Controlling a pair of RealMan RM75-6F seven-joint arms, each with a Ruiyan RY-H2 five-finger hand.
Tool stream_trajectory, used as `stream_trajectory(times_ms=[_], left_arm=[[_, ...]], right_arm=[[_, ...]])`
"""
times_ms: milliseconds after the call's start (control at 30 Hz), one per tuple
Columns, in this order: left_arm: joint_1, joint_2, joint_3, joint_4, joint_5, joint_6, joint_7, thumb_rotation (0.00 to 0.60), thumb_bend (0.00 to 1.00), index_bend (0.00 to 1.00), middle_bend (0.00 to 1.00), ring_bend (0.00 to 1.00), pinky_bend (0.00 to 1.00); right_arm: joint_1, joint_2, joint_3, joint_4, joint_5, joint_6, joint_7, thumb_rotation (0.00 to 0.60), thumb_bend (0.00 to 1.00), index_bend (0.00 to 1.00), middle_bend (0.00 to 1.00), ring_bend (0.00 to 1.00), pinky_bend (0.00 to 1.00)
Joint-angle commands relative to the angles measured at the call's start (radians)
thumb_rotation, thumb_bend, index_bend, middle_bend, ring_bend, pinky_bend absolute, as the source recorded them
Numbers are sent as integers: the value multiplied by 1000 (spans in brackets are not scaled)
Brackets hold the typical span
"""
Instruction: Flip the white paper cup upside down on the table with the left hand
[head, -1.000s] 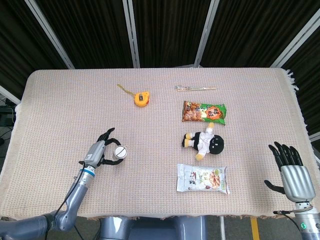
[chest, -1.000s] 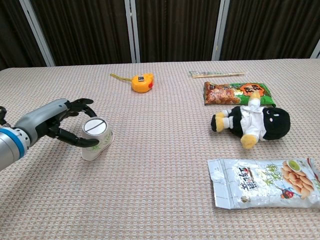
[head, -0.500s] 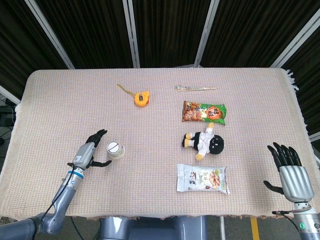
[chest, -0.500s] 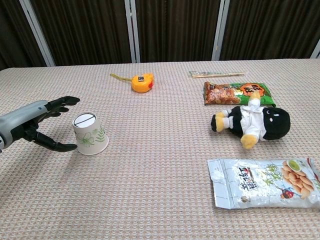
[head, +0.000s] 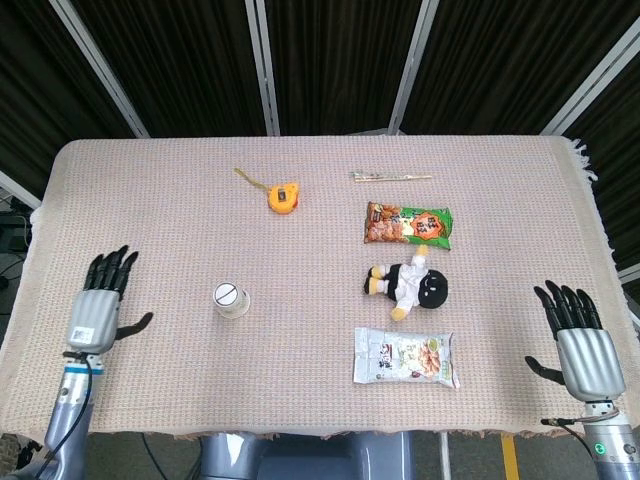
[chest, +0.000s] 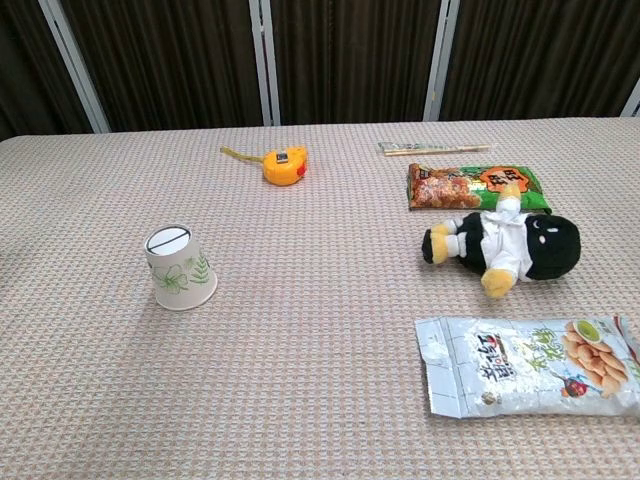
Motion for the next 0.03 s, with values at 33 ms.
stream_trajectory(times_ms=[33], left_arm=[[95, 82, 40, -58, 8, 74, 81, 600, 123, 0, 0, 0, 0]], right_arm=[[-3, -10, 0, 6, -10, 12, -12, 600, 51, 0, 0, 0, 0]])
